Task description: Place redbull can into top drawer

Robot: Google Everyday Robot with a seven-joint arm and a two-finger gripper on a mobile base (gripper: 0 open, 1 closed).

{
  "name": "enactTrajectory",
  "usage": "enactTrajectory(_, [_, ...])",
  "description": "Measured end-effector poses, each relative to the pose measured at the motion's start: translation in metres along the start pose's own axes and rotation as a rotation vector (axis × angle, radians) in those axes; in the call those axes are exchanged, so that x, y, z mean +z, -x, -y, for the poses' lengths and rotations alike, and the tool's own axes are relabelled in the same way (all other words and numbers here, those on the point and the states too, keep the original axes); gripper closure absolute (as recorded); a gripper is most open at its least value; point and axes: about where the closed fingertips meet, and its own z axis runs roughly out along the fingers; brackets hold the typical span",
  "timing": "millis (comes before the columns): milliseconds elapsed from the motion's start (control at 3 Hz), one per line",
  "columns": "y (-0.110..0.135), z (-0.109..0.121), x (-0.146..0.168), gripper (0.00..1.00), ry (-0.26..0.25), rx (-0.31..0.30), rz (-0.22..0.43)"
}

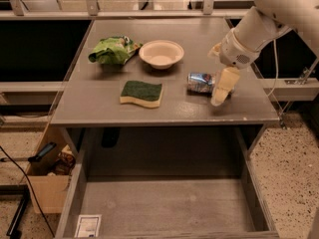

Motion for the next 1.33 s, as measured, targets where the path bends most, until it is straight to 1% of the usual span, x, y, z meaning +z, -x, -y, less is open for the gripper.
enactTrajectory(333, [-0.0050,0.0008,0.0073,0.00,0.013,0.008,-0.018])
enactTrajectory(667, [-0.0051,0.0008,0.0076,0.18,0.014,0.008,-0.018])
enactTrajectory(1333, [-0.0051,0.0008,0.0077,0.64,0.014,0.008,-0.018])
